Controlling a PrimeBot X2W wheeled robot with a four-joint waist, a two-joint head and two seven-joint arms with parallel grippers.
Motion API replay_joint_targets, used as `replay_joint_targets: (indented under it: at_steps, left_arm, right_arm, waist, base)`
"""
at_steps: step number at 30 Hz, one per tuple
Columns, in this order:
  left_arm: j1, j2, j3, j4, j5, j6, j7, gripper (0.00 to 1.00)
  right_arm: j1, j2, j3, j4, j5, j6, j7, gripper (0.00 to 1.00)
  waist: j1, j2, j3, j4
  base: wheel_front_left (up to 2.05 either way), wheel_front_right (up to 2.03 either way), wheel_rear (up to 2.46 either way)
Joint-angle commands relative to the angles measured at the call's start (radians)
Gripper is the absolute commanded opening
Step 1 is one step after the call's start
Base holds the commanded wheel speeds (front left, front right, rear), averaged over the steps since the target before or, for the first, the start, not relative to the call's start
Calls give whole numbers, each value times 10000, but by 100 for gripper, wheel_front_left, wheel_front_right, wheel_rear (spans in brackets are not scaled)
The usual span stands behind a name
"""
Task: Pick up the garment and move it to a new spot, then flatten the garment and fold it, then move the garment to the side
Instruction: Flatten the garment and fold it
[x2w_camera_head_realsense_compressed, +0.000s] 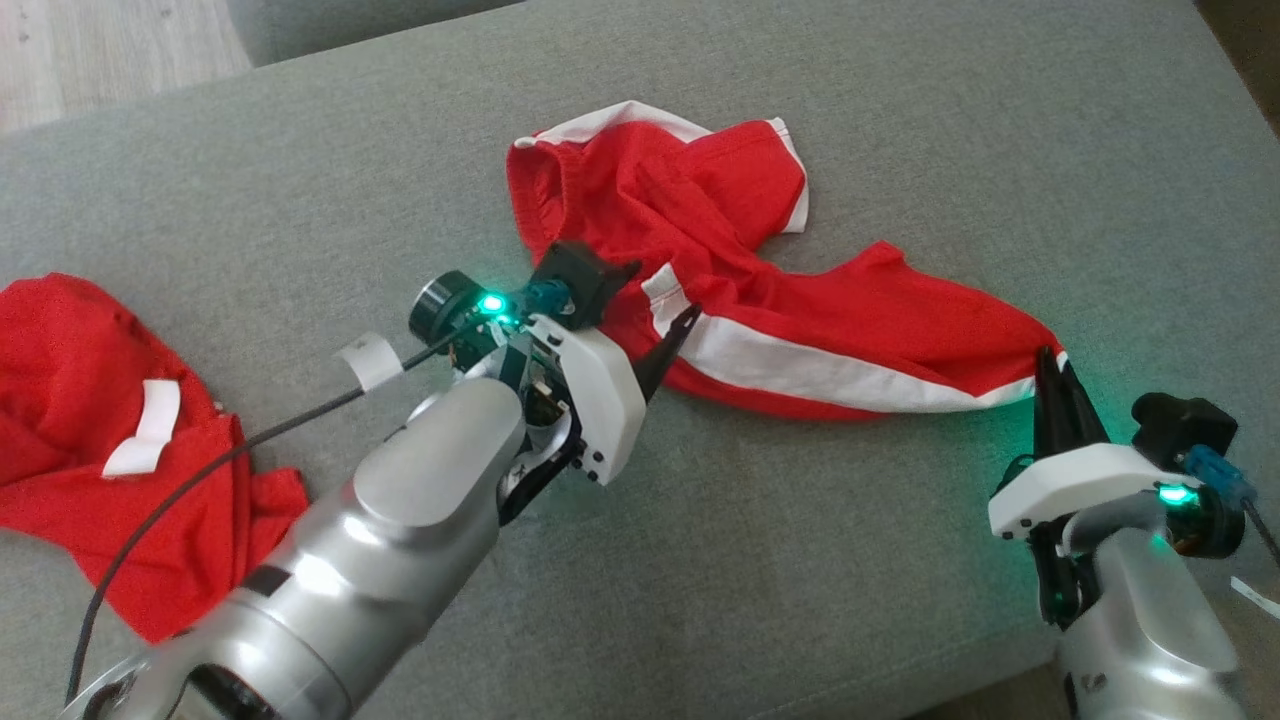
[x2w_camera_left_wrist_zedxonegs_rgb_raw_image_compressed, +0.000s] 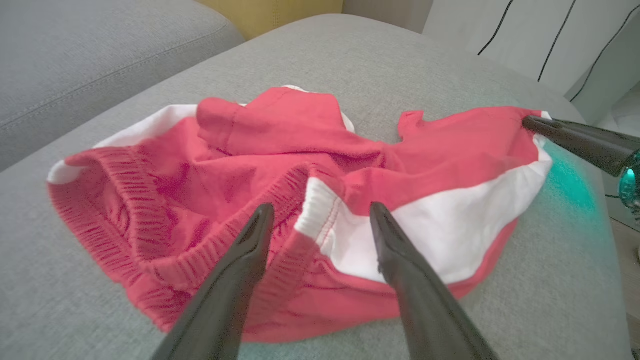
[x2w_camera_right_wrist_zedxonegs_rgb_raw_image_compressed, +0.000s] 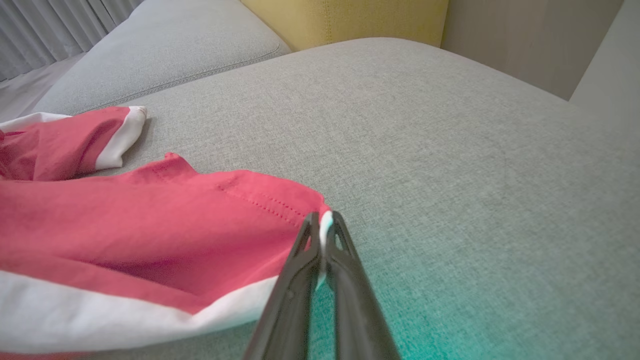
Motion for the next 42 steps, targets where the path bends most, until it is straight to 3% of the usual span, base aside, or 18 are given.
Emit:
replay_joint_targets:
  at_steps: [1, 2, 3, 9, 19, 34, 42]
  left_arm:
    - [-585, 123, 24, -175, -191, 18, -79, 100]
    - [-608, 131, -79, -157, -281, 18, -90, 36]
    - [-629, 138, -179, -150, -376, 18, -106, 0]
    - [-724, 299, -624, -247, -809, 18, -516, 0]
    - [-777, 644, -128, -633, -1124, 91, -2098, 0]
    - [-705, 1695, 949, -2072, -1409, 902, -3184, 0]
    - [-776, 2059, 1385, -3110, -1381, 1414, -3468, 0]
  right_arm:
    - [-302, -51, 265, -195, 64, -7, -121, 0]
    - [-303, -51, 266, -186, 63, -7, -124, 0]
    - [-305, -51, 259, -173, 58, -7, -126, 0]
    - [-343, -51, 106, -124, -7, -7, -135, 0]
    - [-535, -51, -32, -754, 243, -7, -123, 0]
    - [-2618, -51, 302, -2904, -516, -7, 1720, 0]
    - [-3616, -52, 474, -3341, -1467, -7, 1913, 0]
  waist:
    - [0, 0, 4, -29]
    - [0, 0, 3, -34]
    - [0, 0, 2, -35]
    - [0, 0, -153, 110]
    - [0, 0, -959, 834]
    - [0, 0, -2589, 1954]
    - [0, 0, -3094, 2320]
  base:
    - [0, 0, 0]
    - [0, 0, 0]
    - [0, 0, 0]
    - [0, 0, 0]
    - [0, 0, 0]
    - [0, 0, 0]
    - [0, 0, 0]
